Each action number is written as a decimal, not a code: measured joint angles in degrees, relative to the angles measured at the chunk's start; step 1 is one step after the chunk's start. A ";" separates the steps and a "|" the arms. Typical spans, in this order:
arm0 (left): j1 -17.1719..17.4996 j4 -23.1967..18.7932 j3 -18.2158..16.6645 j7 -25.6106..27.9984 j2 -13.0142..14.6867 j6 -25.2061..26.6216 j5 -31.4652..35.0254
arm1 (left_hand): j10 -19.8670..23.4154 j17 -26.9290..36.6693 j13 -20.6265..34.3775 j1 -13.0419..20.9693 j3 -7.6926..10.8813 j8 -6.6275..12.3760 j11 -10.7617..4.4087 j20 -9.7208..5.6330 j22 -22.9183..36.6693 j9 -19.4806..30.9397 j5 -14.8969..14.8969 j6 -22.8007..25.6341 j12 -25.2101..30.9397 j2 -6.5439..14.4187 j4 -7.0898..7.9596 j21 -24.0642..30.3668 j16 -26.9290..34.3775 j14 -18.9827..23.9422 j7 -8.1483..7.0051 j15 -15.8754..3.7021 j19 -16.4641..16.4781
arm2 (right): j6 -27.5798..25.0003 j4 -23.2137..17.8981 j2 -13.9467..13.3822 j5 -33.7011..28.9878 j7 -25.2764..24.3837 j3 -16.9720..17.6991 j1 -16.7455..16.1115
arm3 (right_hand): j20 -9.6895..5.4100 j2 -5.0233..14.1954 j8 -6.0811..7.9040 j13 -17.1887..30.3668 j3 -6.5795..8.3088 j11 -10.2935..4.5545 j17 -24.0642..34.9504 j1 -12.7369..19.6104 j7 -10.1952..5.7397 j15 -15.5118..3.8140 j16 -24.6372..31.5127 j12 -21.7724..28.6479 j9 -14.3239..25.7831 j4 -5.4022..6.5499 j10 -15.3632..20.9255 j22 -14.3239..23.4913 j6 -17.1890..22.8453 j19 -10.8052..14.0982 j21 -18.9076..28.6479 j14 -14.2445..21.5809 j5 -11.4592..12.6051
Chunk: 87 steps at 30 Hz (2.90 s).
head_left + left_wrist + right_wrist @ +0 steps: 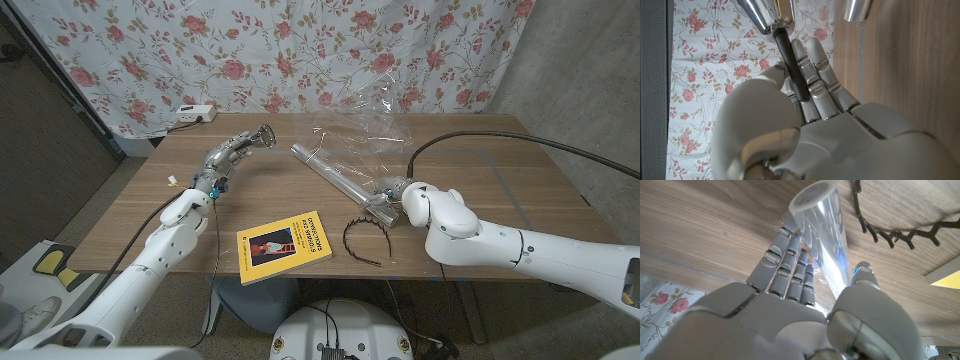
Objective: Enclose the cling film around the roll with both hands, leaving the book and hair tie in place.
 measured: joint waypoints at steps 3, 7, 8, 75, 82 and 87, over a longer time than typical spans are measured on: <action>0.14 -0.15 -0.06 0.02 0.02 0.00 -0.04 | 0.00 0.00 0.00 -0.03 0.00 0.00 0.00 0.00 0.00 0.00 0.00 0.00 0.00 -0.03 0.00 0.00 0.00 0.00 0.00 0.00 0.00 | -0.19 0.22 0.14 -0.73 0.41 -0.47 0.20 | 0.00 0.08 0.00 0.00 0.22 -0.11 0.29 0.68 -0.18 -0.01 0.04 0.00 0.00 -0.22 -0.11 0.00 -0.18 0.00 0.00 0.00 0.00; 0.22 -0.19 -0.10 0.03 0.02 0.00 -0.10 | 0.00 0.00 0.00 -0.04 0.00 0.00 0.00 0.01 0.00 0.00 0.00 0.00 0.00 -0.04 0.00 0.00 0.00 0.00 0.00 0.00 0.01 | -0.48 0.74 0.48 -1.69 1.05 -1.53 0.67 | -0.13 0.84 0.00 0.23 0.95 -0.19 0.79 2.87 -0.18 -0.01 0.06 0.00 0.27 -0.95 -0.39 0.12 -0.18 0.13 0.00 0.01 0.00; 0.25 -0.20 -0.11 0.03 0.03 0.00 -0.10 | 0.00 -0.01 -0.01 -0.04 0.00 0.00 0.00 0.01 0.00 0.00 0.00 0.00 0.00 -0.04 0.00 0.00 0.00 0.00 0.00 0.00 0.01 | -0.51 0.74 0.48 -1.83 1.16 -1.53 0.67 | -0.13 0.93 0.00 0.26 1.18 -0.19 1.03 3.61 -0.18 -0.01 0.08 0.00 0.27 -1.18 -0.40 0.20 -0.18 0.13 0.00 0.01 0.00; -1.44 2.33 0.61 -0.45 -1.15 -0.42 0.19 | -0.01 0.24 0.26 0.05 0.16 0.00 0.01 0.01 0.00 0.01 -0.38 0.30 -0.43 0.05 -0.16 0.67 0.00 0.01 -0.30 0.00 -0.39 | 5.96 8.58 3.57 -10.65 4.61 2.00 -4.38 | -3.83 -6.43 6.46 18.38 6.90 -2.19 23.76 35.67 -0.96 -0.21 5.01 25.95 12.61 -0.59 7.12 7.23 12.78 1.05 17.67 18.64 5.96; -1.78 2.48 0.76 -0.45 -1.29 -0.38 0.33 | -0.01 0.29 0.25 0.04 0.16 0.00 0.01 0.01 0.00 0.01 -0.20 0.30 -0.43 0.04 -0.16 1.02 0.00 0.01 -0.30 0.00 -0.38 | 9.86 6.93 1.11 -7.78 3.28 6.57 -6.69 | -2.76 -7.32 7.44 20.83 6.66 -3.42 26.17 36.56 -0.98 -0.77 3.99 27.18 14.72 -0.37 6.27 8.97 14.63 -1.01 20.89 19.21 5.28; -1.92 2.54 0.84 -0.46 -1.38 -0.38 0.49 | -0.01 0.30 0.54 0.03 0.16 0.00 0.01 0.02 0.00 0.01 -0.21 0.30 -0.43 0.03 -0.16 1.02 0.00 0.20 -0.30 0.20 -0.38 | 11.92 5.72 -0.22 -6.82 2.47 10.06 -8.20 | -2.75 -6.91 7.45 22.81 6.26 -4.64 27.51 36.15 -2.34 -1.03 3.98 28.06 15.74 -0.44 6.33 9.85 16.18 -1.36 22.85 19.47 5.26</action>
